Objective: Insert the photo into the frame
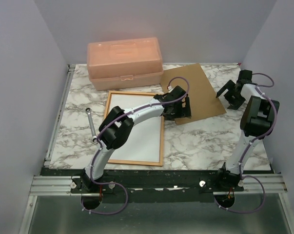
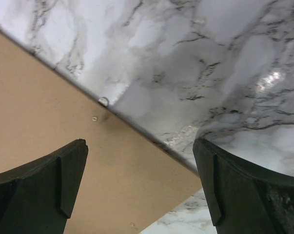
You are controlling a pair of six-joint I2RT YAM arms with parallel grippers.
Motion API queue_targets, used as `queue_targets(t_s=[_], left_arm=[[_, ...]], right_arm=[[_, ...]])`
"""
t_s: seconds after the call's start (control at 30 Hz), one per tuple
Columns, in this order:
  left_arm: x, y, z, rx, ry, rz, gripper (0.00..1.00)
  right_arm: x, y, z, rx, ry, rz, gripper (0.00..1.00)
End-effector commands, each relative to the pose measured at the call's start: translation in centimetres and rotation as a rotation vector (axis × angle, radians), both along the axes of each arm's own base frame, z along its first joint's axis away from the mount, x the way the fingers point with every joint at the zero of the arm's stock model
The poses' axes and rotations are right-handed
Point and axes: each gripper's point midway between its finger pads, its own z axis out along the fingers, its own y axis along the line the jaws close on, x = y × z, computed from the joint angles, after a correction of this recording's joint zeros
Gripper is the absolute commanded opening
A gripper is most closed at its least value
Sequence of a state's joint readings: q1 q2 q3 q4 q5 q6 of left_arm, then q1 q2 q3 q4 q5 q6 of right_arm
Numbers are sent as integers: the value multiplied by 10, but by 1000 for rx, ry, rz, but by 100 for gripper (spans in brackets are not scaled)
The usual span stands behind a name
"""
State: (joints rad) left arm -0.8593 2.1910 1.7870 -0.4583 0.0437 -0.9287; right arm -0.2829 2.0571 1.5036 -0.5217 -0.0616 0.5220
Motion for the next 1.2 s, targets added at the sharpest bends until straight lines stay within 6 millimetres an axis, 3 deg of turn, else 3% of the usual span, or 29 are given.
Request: queue_targets(t_s=[0.0, 0.3, 0.63, 0.9, 1.17], left_arm=[[-1, 17, -31, 95, 63, 48, 98], [3, 13, -44, 44, 104, 19, 96], [-4, -1, -35, -22, 95, -106, 96], [-53, 6, -27, -44, 98, -193, 96], [-108, 31, -31, 6, 121, -263, 96]], right_arm=[[-10, 23, -23, 119, 34, 57, 100], [-40, 50, -38, 200, 61, 101, 99], [-96, 93, -24, 343, 20, 153, 98], [-146, 124, -3, 439, -28, 168, 98], [-203, 135, 19, 406, -39, 146, 98]])
